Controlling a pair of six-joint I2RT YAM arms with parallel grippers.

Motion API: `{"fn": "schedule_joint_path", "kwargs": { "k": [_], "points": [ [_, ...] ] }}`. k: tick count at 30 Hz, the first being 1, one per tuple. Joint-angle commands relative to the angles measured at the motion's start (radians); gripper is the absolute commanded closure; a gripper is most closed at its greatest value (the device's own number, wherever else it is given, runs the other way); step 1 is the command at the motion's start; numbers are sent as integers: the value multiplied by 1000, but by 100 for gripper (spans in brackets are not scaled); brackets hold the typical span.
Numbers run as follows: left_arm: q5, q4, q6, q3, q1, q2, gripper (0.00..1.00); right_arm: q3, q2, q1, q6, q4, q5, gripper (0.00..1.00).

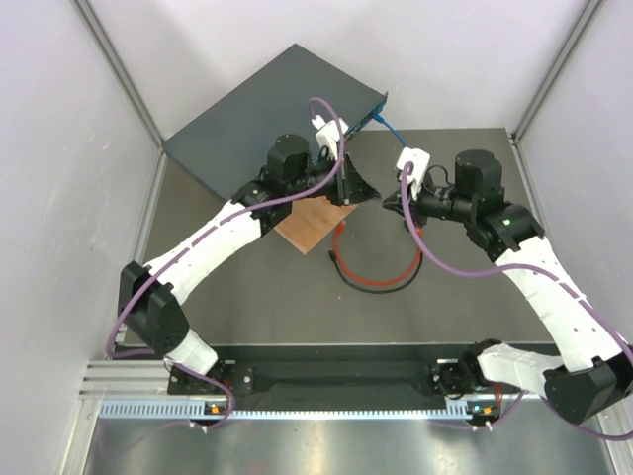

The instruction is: Insert the plug into the switch port

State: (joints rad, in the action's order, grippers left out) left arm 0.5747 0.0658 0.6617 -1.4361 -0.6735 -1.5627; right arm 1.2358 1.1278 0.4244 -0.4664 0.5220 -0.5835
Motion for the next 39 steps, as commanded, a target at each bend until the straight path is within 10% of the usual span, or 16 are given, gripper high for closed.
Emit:
{"fn": "schedule_joint_path", "kwargs": {
  "k": [1, 4, 10, 25, 39],
  "points": [
    [-7, -37, 15, -23, 0, 0, 100, 7, -6, 28, -34, -47, -9, 100],
    [14, -95, 73, 3, 14, 3, 100, -7, -17, 22, -40, -42, -3, 74],
    [83, -178, 220, 49, 77, 12, 100, -65, -88, -55, -144, -25, -61, 52],
    [186, -425, 435, 123, 75, 32, 100, -210, -129, -96, 6, -465, -273, 61],
    [179, -445, 454, 132, 77, 38, 100, -183, -97, -67, -21, -395, -199, 74]
  ]
}}
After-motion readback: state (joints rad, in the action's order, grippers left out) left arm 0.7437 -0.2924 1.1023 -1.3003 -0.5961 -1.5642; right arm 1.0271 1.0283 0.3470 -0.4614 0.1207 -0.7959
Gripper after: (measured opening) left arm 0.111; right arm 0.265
